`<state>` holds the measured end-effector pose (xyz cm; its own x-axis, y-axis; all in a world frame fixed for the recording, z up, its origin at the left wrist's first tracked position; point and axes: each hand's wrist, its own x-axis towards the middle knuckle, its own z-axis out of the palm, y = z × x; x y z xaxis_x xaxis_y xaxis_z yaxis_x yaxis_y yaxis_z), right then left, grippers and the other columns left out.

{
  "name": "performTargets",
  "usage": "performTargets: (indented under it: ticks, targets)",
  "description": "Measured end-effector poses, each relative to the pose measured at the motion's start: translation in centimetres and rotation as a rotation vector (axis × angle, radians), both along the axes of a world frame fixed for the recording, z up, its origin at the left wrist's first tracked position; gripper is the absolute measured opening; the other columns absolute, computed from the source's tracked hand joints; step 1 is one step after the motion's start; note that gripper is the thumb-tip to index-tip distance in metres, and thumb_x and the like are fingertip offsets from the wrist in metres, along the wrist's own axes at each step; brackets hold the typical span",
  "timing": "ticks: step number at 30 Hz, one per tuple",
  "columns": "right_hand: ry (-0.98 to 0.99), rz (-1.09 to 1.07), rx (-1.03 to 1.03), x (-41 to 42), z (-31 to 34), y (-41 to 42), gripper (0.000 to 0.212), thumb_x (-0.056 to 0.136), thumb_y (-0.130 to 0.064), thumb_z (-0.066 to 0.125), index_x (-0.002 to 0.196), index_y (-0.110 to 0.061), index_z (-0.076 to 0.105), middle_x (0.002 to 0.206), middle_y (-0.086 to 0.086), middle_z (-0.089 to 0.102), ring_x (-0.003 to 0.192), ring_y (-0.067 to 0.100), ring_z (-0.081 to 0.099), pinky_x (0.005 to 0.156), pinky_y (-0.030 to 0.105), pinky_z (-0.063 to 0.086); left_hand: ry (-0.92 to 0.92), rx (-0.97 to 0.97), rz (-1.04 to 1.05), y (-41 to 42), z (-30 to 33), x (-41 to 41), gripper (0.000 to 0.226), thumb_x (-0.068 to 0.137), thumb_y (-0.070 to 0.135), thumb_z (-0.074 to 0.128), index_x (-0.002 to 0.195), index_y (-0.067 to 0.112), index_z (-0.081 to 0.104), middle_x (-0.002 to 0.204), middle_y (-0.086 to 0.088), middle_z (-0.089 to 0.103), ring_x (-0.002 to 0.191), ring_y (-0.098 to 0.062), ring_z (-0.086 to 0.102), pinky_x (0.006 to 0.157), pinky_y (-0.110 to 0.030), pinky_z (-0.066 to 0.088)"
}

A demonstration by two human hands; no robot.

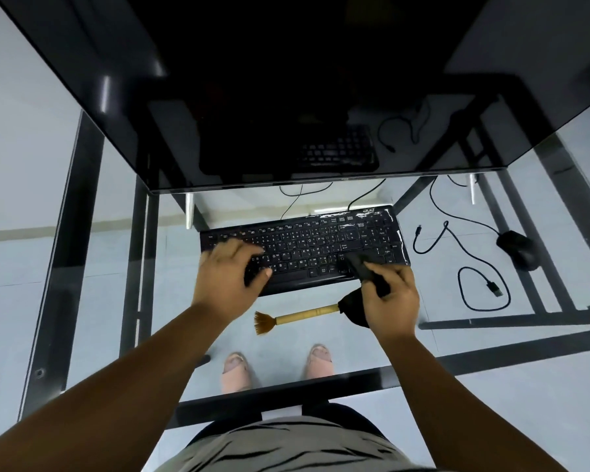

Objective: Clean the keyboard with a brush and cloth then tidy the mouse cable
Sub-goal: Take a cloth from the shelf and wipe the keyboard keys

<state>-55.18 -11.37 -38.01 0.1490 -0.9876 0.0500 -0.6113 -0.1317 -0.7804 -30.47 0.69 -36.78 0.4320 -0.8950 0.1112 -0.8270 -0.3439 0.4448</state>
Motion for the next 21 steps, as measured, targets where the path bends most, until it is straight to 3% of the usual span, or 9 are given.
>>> performTargets:
  ticks: [2, 4, 6, 10, 16, 21]
  targets:
    - [0.061, 0.037, -0.022, -0.3, -0.2, -0.2, 0.034, 0.076, -0.004, 0.068, 0.101, -0.026, 0.075, 0.110, -0.008, 0.056, 0.083, -0.003, 0.053, 0.073, 0.022, 0.046, 0.059, -0.040, -0.136, 0.1, -0.3, -1.8, 0.028, 0.082, 0.047, 0.057, 0.092, 0.025, 0.070, 0.088, 0.007, 0.064, 0.080, -0.016, 0.062, 0.077, -0.035, 0.050]
    - [0.115, 0.076, -0.045, -0.7, -0.5, -0.3, 0.035, 0.076, -0.006, 0.069, 0.103, -0.027, 0.075, 0.113, -0.008, 0.056, 0.082, 0.003, 0.056, 0.068, 0.022, 0.048, 0.112, 0.054, -0.212, 0.3, -0.7, -3.5, 0.026, 0.080, 0.050, 0.058, 0.086, 0.029, 0.071, 0.081, 0.012, 0.063, 0.072, -0.013, 0.062, 0.066, -0.027, 0.050]
    - [0.149, 0.120, -0.077, -1.0, -0.8, -0.5, 0.035, 0.076, -0.007, 0.070, 0.105, -0.027, 0.075, 0.115, -0.008, 0.057, 0.083, 0.008, 0.060, 0.068, 0.023, 0.050, 0.139, 0.174, -0.262, 0.3, -1.0, -4.7, 0.028, 0.078, 0.054, 0.062, 0.094, 0.033, 0.071, 0.085, 0.013, 0.064, 0.076, -0.011, 0.064, 0.063, -0.021, 0.044]
    - [0.160, 0.205, -0.114, -1.3, -1.2, -0.9, 0.035, 0.078, -0.008, 0.070, 0.109, -0.025, 0.074, 0.117, -0.004, 0.057, 0.091, 0.013, 0.062, 0.070, 0.026, 0.053, 0.124, 0.330, -0.334, 0.1, -1.1, -6.0, 0.035, 0.083, 0.050, 0.064, 0.113, 0.034, 0.068, 0.104, 0.011, 0.063, 0.091, -0.014, 0.063, 0.072, -0.025, 0.044]
    - [0.162, 0.236, -0.121, -1.5, -1.7, -1.2, 0.033, 0.079, -0.009, 0.068, 0.109, -0.023, 0.074, 0.118, -0.001, 0.057, 0.090, 0.020, 0.065, 0.069, 0.035, 0.058, 0.114, 0.416, -0.334, -0.2, -0.8, -5.5, 0.028, 0.087, 0.042, 0.059, 0.113, 0.036, 0.068, 0.103, 0.012, 0.062, 0.093, -0.013, 0.060, 0.072, -0.024, 0.046]
    - [0.129, 0.266, -0.159, -1.3, -1.7, -1.0, 0.031, 0.080, -0.011, 0.065, 0.108, -0.022, 0.074, 0.117, -0.002, 0.057, 0.092, 0.016, 0.063, 0.069, 0.034, 0.058, 0.111, 0.441, -0.318, 1.1, -0.3, -4.1, 0.026, 0.086, 0.043, 0.061, 0.109, 0.037, 0.069, 0.101, 0.013, 0.063, 0.092, -0.010, 0.060, 0.073, -0.026, 0.049]
